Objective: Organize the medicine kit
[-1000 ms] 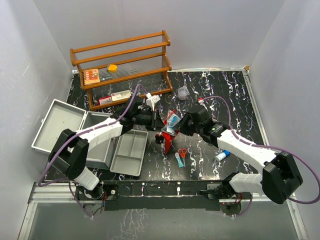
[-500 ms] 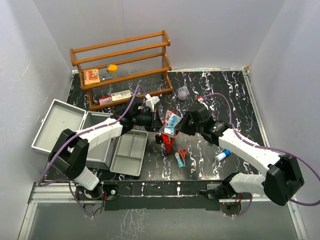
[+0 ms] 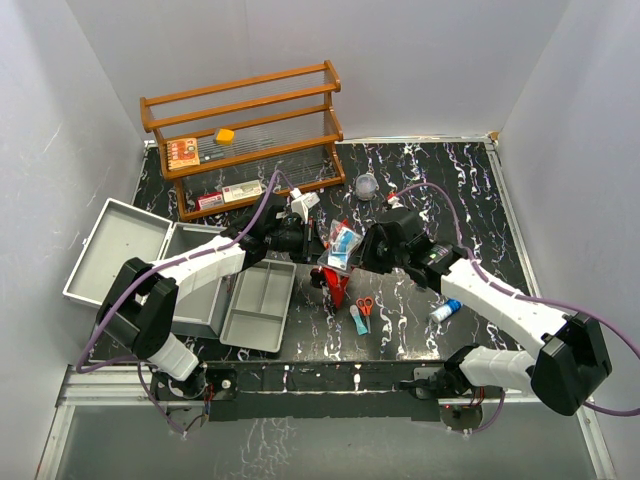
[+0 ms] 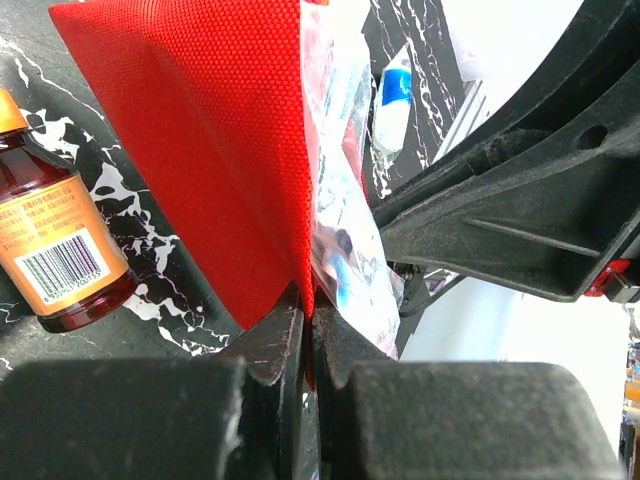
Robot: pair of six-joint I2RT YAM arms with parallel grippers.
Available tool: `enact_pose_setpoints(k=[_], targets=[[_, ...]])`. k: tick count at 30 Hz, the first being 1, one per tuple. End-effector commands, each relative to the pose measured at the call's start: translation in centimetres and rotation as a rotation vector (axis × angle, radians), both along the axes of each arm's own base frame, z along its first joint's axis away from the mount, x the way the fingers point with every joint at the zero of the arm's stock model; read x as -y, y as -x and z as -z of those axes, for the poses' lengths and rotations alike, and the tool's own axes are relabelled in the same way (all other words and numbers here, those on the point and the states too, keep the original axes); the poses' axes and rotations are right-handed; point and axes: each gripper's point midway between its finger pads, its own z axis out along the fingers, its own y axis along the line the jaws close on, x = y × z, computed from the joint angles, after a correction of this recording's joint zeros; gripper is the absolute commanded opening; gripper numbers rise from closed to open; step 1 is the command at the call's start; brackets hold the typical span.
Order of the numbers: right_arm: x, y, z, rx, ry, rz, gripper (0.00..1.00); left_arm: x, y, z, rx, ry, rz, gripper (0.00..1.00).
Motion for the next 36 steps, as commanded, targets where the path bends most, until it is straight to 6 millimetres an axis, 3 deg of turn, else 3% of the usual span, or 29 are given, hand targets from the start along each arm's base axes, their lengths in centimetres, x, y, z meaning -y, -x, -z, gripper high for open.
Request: enact_pose_setpoints(k=[1,13,18,22,26,31,36], targets=[[-1.7,-0.2,-2.0,0.049,-0.047,-0.076,0.11,0.4,0.0,-1.7,0.043,0.035,0.022,0.00],[-3.4,-0.5,-0.5,-0.007,-0.070,-0.073,0.00,1.0,1.1,-2.6,0.019,0.103,0.083,0.00],[-4.7,-1.0,-1.0,-0.020,-0.097,-0.023,0.00,1.1,1.2,-2.8,0.019,0.120,0.089,0.00],[-3.5,-1.2,-0.7,-0.016,-0.031,0.027,0.00,0.8,0.9,-2.4,0.029,0.085,0.066,0.00],[-1.5,-1.1,-2.5,0.061,0.012,0.057,0.01,0.5,0.7,-1.9,0.028,0.056,0.049,0.00],[1.0,-1.2,-4.5,0.153,0.064,0.103,0.14,0.5,0.4,-1.8,0.030,0.048,0.036,0.00],[-0.1,-1.0,-5.4,0.171,0.034,0.040,0.22,0.4,0.4,-1.9,0.032,0.043,0.035,0.00]])
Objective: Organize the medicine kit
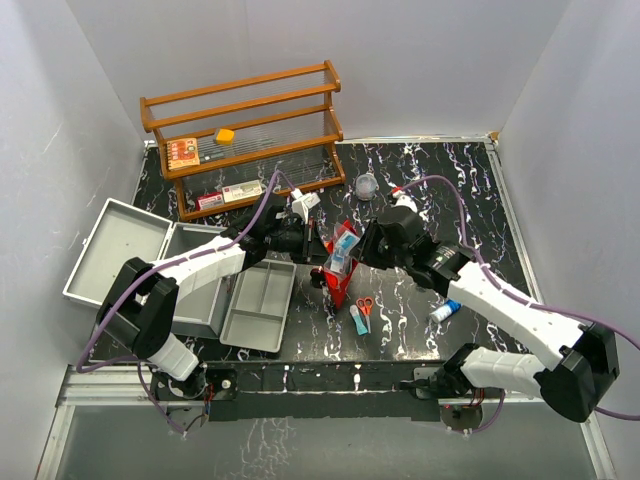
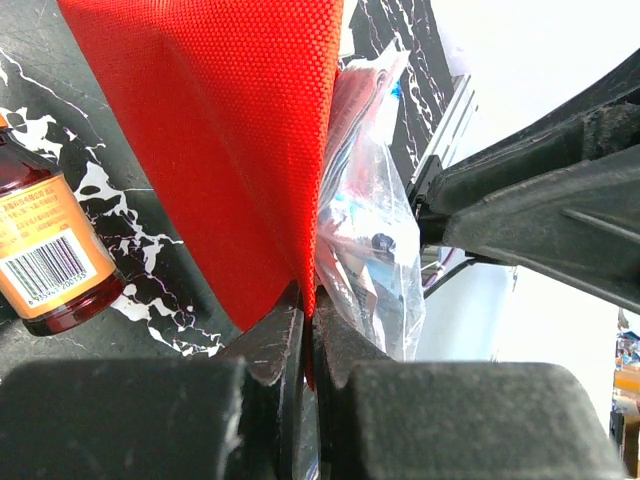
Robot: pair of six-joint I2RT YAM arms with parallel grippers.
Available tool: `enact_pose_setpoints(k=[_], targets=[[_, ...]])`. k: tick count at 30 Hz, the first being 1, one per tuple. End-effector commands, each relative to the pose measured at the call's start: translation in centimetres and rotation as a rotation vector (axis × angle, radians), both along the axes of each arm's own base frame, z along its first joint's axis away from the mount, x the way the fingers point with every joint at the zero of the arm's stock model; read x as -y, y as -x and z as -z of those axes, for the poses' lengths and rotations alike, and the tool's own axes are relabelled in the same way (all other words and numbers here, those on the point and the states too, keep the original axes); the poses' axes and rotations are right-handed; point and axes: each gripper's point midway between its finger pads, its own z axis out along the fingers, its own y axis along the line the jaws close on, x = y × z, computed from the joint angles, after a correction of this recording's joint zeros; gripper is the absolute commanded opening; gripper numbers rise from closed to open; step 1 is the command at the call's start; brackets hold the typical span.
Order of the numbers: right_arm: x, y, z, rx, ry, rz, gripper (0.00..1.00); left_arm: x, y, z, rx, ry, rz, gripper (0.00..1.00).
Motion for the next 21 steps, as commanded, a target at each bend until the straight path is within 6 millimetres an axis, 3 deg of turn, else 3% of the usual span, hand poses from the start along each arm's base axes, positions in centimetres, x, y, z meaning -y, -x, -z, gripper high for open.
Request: enact_pose_setpoints(k=[1,3,7,13,21], targets=[[-1.1,-0.9,-2.7,0.077,-0.029,-0.042,0.26,0.2,0.1,-1.6,0.043,0.022,0.016,0.00],[-1.7,-1.2,-3.1,0.088,-0.046,-0.057,0.32,0.2,0.0,-1.6,0.042,0.023,0.016,0.00],[-1.6,-2.9,-3.4,0.109,-0.026,0.006,0.33,0.3,0.1,-1.6,0.040,0.026,0.018,0.00],[0.5,-5.6,-1.7,0.116,0.099,0.177,0.17,0.3,0.2,-1.7,0.037,0.032,0.028,0.00],[-1.5,-6.8,2.3,0.054,0.160,0.111,0.09,0.6,0.9,-2.3,0.051,0.069,0.067,0.00]])
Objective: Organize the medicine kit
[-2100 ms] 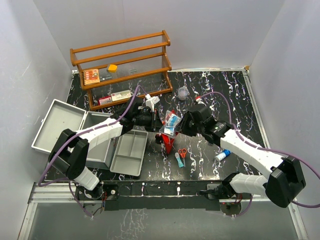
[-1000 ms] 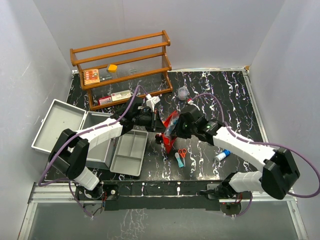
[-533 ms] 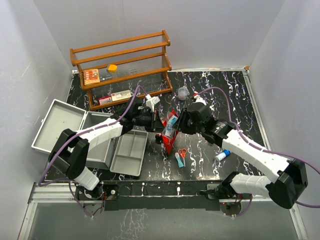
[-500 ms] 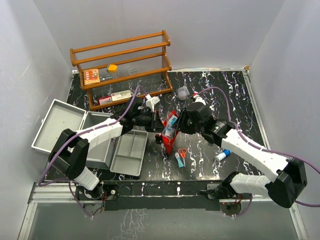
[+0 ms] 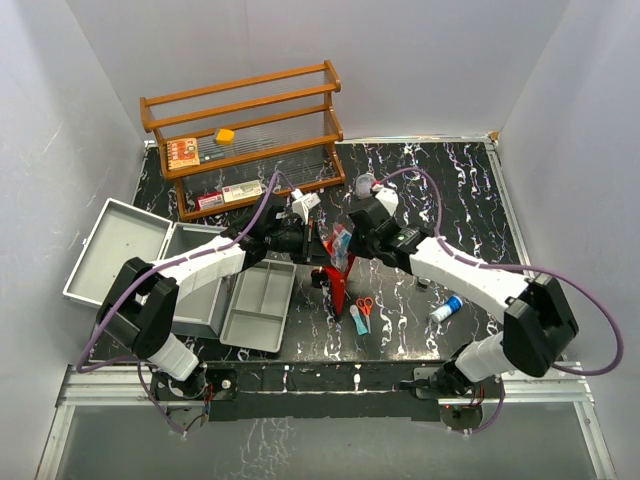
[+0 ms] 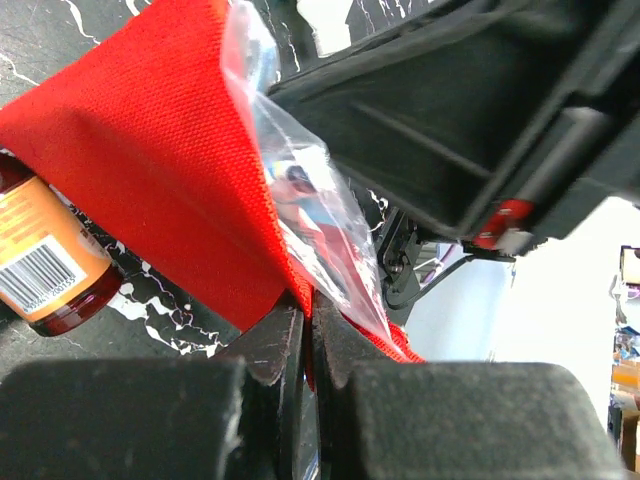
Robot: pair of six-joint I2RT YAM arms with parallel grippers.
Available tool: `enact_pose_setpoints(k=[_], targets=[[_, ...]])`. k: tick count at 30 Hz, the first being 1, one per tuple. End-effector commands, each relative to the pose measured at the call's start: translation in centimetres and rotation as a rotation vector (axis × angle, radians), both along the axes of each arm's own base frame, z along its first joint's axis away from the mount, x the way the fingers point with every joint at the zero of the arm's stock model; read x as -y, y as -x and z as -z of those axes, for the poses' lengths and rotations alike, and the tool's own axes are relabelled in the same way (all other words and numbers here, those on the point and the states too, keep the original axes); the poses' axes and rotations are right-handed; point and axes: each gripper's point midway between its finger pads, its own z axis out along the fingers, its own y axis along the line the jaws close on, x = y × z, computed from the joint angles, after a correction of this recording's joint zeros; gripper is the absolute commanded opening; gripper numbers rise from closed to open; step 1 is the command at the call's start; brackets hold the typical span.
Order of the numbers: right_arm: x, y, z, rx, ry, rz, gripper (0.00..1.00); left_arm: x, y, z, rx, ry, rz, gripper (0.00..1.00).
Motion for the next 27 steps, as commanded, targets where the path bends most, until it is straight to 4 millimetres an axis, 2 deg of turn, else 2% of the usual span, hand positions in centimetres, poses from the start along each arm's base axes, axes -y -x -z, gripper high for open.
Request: enact_pose_setpoints(k=[1,6,10,15,19,23,27], targets=[[-1.8,-1.8,-1.4,0.061,-0.036,-0.025,0.09,0.5,0.7,-2.2,0.057,0.064,0.061,0.00],[-5.4,-1.1,-3.0,0.114,-0.181,-0.209,0.09,0.5,0.8,-2.2,0.057,0.067,0.065,0.00],[-6.0,-0.3,-3.7,0.120,-0.235,-0.244,0.09,0.4,0.8,-2.1,0.059,0.062,0.063,0.00],[-4.7,-0.3,-5.0,0.155,-0.218,-0.202,0.09,0.4,0.7,-1.9,0.055,0.056,0.059,0.00],[-1.6,-0.8,-6.7,0.222,-0.142,-0.097,0.10,0.3,0.4,-1.5,0.066,0.040,0.047,0.00],[0.7,-0.8,-6.4,0.240,-0.060,-0.035,0.12,0.1,0.1,-0.9,0.074,0.005,0.035,0.00],[0.8,-0.8,-5.6,0.218,-0.040,-0.038,0.12,-0.5,-0.2,-0.2,0.098,-0.041,0.022,0.00]])
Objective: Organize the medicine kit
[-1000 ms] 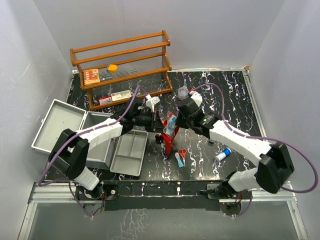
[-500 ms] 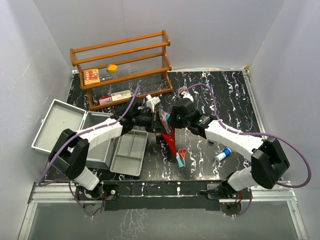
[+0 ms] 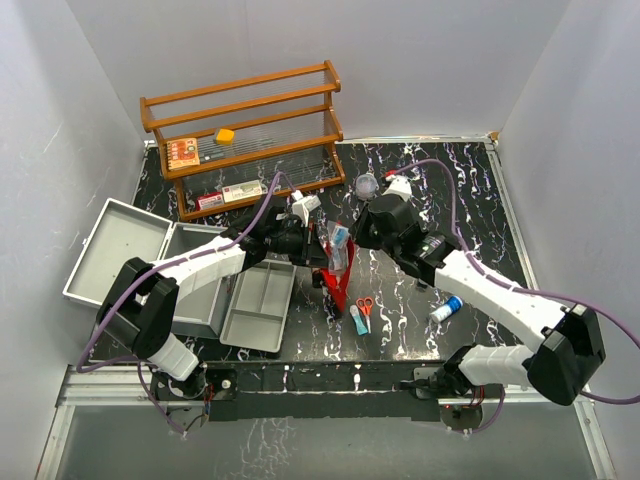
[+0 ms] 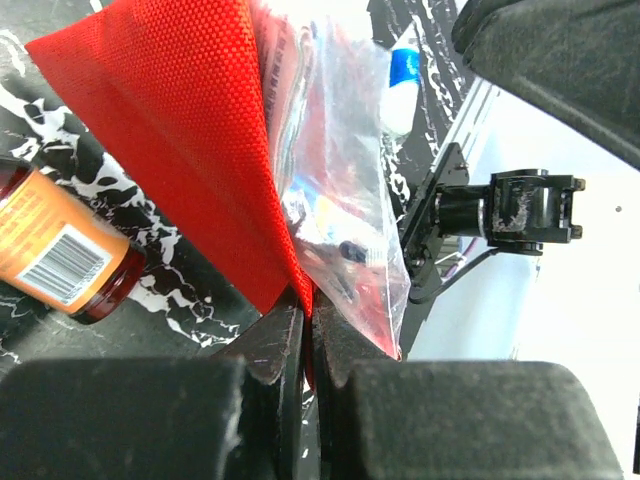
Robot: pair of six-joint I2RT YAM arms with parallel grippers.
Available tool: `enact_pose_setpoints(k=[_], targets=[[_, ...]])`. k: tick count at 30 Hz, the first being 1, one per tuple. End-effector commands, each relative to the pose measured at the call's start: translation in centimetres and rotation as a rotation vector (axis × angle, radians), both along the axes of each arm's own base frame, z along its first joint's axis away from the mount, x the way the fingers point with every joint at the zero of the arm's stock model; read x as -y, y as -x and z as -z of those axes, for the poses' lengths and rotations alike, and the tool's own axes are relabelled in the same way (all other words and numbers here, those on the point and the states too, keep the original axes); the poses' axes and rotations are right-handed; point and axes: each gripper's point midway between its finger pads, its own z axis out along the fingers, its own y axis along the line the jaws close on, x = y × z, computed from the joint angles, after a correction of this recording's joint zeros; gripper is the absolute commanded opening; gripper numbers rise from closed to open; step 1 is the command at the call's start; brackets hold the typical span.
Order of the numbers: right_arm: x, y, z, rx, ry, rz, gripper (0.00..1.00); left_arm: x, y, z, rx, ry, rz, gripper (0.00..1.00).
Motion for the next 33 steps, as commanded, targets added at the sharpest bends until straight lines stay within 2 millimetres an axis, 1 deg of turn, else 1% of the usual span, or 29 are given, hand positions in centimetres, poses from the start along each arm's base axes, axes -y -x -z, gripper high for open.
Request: enact_pose_setpoints(k=[1,3,6,7,8,10,12,15,20,26,31,33], targets=[[1.3,-0.6,0.6,0.008,0.067,0.049,0.12,-0.3,-0.3,-0.8,0.078,-0.019,0.008,0.00],[1.2,-1.0,0.7,0.010,0.076,0.055,0.13,-0.4,-0.1,-0.6,0.085,-0.026,0.019,0.00],[0.3,-2.3,-0.3,0.036,0.089,0.025,0.18,-0.7,0.4,-0.4,0.093,-0.035,0.046,0.00],[-0.1,-2.9,-0.9,0.048,0.094,0.018,0.18,-0.7,0.6,-0.4,0.097,-0.032,0.058,0.00],[-0.3,-3.3,-0.9,0.047,0.106,0.014,0.19,-0.7,0.8,-0.5,0.105,-0.029,0.071,0.00],[-0.7,-3.8,-0.6,0.037,0.123,0.001,0.19,-0.8,1.1,-0.8,0.123,-0.023,0.084,0.00],[-1.1,-3.8,0.3,0.010,0.134,-0.014,0.17,-0.9,1.0,-0.8,0.133,-0.025,0.082,0.00],[-2.2,-2.6,1.5,-0.047,0.110,-0.081,0.15,-0.8,1.0,-0.9,0.139,-0.021,0.078,0.00],[-2.8,-1.0,3.5,-0.097,0.084,-0.154,0.14,-0.4,1.4,-1.4,0.154,0.017,0.101,0.00],[-3.5,0.0,4.1,-0.119,0.066,-0.217,0.14,-0.2,1.6,-2.0,0.169,0.042,0.116,0.00],[-2.8,1.0,5.2,-0.148,0.054,-0.203,0.14,-0.2,1.5,-2.0,0.169,0.036,0.110,0.00],[-2.9,1.3,4.6,-0.140,0.039,-0.212,0.13,-0.3,1.5,-1.8,0.167,0.032,0.107,0.00]])
